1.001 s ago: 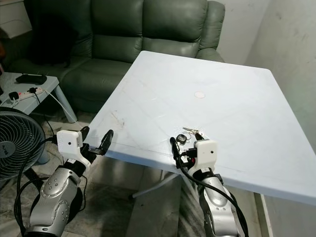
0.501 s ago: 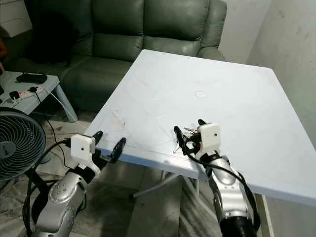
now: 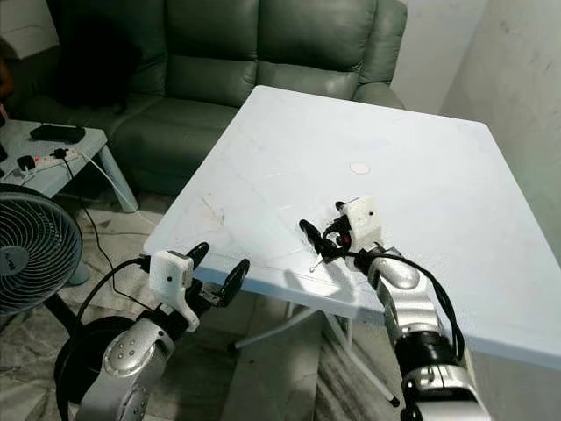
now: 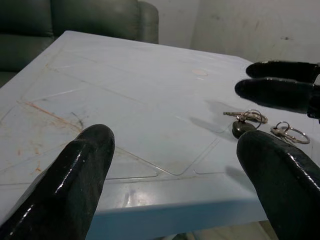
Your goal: Hang keys on a hook
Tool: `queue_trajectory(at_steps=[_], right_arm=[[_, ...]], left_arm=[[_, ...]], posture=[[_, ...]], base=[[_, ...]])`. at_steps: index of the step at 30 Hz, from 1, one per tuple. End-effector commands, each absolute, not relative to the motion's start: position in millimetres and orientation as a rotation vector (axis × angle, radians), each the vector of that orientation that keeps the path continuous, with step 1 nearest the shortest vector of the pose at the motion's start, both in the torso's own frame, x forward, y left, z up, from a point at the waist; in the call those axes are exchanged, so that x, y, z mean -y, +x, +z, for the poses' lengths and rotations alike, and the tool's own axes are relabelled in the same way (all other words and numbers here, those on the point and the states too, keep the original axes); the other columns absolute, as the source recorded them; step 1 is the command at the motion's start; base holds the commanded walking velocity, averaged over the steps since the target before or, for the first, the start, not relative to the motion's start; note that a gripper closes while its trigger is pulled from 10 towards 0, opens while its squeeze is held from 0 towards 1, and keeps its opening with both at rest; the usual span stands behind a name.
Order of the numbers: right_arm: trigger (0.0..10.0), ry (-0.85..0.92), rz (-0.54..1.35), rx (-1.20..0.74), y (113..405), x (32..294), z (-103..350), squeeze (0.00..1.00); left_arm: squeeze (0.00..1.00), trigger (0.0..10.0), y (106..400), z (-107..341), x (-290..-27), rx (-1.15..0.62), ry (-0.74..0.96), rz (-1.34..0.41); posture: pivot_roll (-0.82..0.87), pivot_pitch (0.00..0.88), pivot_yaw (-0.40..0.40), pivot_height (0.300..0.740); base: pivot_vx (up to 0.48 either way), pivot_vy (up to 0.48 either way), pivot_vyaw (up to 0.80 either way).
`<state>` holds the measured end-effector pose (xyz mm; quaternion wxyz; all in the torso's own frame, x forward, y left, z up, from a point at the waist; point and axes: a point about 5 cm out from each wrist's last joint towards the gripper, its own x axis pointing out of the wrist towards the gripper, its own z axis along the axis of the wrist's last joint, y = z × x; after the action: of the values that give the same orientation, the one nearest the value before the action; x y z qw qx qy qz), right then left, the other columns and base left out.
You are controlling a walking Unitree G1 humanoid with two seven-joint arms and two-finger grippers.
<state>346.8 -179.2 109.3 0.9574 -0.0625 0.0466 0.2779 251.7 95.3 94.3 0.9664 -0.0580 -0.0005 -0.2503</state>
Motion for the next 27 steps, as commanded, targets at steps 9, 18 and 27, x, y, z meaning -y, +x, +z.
queue_trajectory(at_steps=[9, 18, 27], right_arm=[[10.0, -0.158, 0.594, -0.174, 353.0, 202.8, 110.0, 0.00], [9.8, -0.181, 0.602, -0.205, 354.2, 208.1, 108.6, 0.00], [2.8, -0.203, 0.611, -0.231, 353.6, 207.6, 104.9, 0.00]], left_arm=[[0.00, 10.0, 248.2, 97.8, -92.9, 0.000, -0.119, -0.504], [0.00, 10.0, 248.3, 99.1, -92.8, -0.001, -0.132, -0.494], [0.00, 10.0, 248.1, 100.4, -92.7, 0.000, -0.143, -0.487]], posture=[[0.01, 0.008, -0.062, 0.740], [0.01, 0.009, -0.066, 0.740], [0.02, 0.010, -0.067, 0.740]], base=[[0.000, 0.000, 0.00], [0.000, 0.000, 0.00], [0.000, 0.000, 0.00]])
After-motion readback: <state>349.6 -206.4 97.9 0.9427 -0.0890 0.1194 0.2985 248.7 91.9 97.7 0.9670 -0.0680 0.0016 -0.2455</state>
